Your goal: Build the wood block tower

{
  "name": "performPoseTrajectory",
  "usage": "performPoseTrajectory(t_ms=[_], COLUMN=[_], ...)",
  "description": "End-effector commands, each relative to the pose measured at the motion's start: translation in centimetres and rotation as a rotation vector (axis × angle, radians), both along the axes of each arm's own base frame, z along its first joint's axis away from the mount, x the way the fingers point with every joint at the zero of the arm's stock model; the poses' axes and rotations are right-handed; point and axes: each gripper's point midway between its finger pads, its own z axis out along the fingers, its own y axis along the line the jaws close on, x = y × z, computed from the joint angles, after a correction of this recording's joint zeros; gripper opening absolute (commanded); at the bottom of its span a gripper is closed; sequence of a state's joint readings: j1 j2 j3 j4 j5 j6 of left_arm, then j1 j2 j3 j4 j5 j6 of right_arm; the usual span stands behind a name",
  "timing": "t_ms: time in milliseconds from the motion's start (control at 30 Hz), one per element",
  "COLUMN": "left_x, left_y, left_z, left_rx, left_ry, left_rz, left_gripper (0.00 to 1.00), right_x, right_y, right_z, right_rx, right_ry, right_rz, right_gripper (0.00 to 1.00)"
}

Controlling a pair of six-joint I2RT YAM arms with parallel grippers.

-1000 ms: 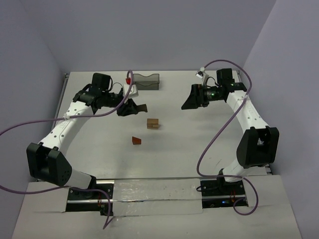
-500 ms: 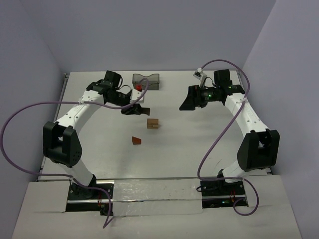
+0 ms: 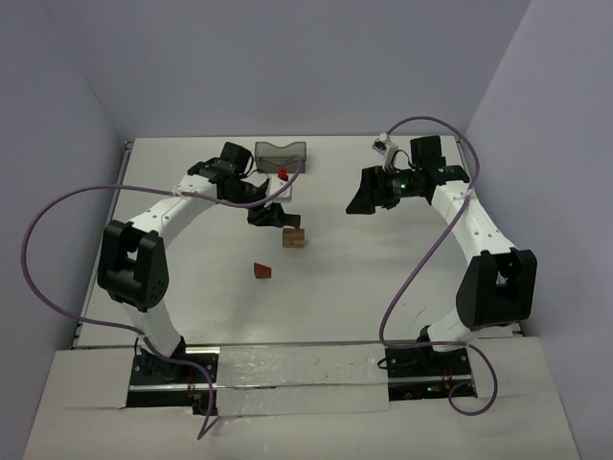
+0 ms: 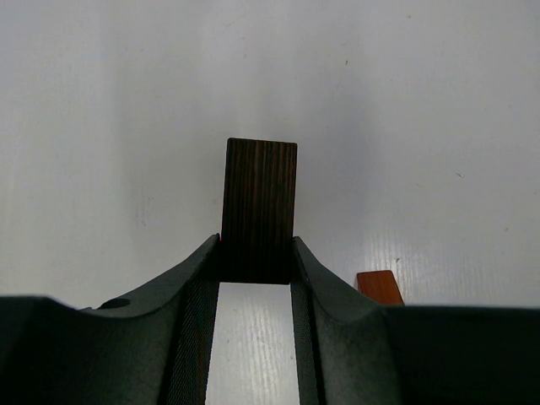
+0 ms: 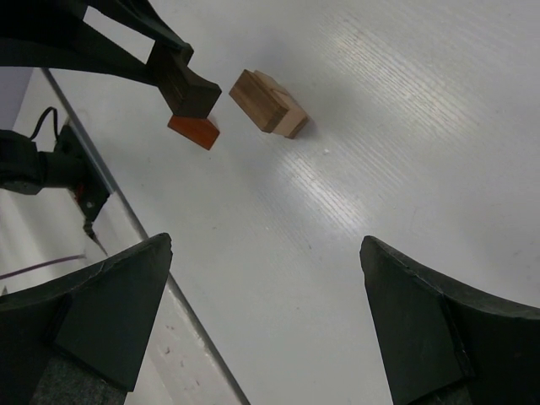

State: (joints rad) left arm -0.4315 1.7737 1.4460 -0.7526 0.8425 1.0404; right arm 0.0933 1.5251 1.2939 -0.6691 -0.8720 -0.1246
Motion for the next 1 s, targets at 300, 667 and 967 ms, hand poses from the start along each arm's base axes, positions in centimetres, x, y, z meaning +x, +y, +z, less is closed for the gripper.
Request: performPoseTrajectory(t_ms=[300,667,967], left_x=[1.0,1.3,1.5], left_y=[-2.1,-2.3,-2.4], left_z=[-0.4,-1.5,-2.3], left_rx=[-0.03,-0.01,0.004], left_ry=[-0.004,0.018,0.034], left_rz=[0.002,0.001,0.018], left_gripper=[0.13,0.17,0.19], right_x=[0.6,0.8,0.8], right_y=[-0.7,-0.6,-0.7], right_z=[0.8,1.2,1.5], right_rx=[-0.049,-0.04,-0.043], right_ry=[-0.104,-0.107,-0.113], right_rz=[-0.033,-0.037,-0.044], right_gripper=[1.0,1.0,1.0])
